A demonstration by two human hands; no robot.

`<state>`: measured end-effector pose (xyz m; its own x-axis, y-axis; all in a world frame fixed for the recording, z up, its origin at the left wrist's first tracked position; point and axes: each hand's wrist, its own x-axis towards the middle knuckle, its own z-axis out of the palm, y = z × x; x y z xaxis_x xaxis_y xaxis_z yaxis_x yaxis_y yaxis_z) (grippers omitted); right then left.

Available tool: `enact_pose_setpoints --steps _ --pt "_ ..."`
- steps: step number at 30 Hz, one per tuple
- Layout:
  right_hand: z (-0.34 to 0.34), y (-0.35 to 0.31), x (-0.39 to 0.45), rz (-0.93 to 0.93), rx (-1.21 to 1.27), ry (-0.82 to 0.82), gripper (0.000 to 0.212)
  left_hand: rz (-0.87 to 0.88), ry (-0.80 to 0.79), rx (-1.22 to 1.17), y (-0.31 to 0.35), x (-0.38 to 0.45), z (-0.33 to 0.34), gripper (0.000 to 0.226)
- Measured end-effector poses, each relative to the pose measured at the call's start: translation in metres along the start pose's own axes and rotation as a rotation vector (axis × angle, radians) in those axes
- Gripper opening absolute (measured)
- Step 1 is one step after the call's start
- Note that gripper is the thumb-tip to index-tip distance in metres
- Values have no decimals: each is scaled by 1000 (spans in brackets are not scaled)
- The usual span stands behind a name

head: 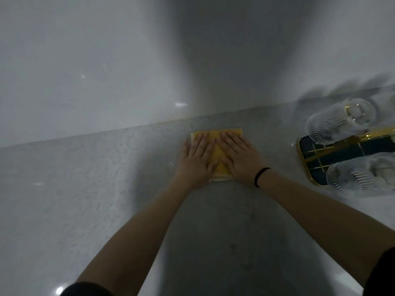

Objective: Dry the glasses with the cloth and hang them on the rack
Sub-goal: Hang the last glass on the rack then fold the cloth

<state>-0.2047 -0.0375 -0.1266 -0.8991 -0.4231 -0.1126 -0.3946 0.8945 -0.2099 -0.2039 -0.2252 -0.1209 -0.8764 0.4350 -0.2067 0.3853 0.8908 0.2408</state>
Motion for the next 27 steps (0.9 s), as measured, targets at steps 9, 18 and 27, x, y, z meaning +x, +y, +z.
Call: enact_pose_setpoints --steps 9,18,27 --pt "2 1 -21 52 -2 -47 83 7 -145 43 20 -4 0 70" --pt "36 -52 -171 121 -27 -5 59 87 -43 47 81 -136 55 72" --pt "53 -96 -261 86 -40 41 59 94 -51 118 111 -226 83 66"
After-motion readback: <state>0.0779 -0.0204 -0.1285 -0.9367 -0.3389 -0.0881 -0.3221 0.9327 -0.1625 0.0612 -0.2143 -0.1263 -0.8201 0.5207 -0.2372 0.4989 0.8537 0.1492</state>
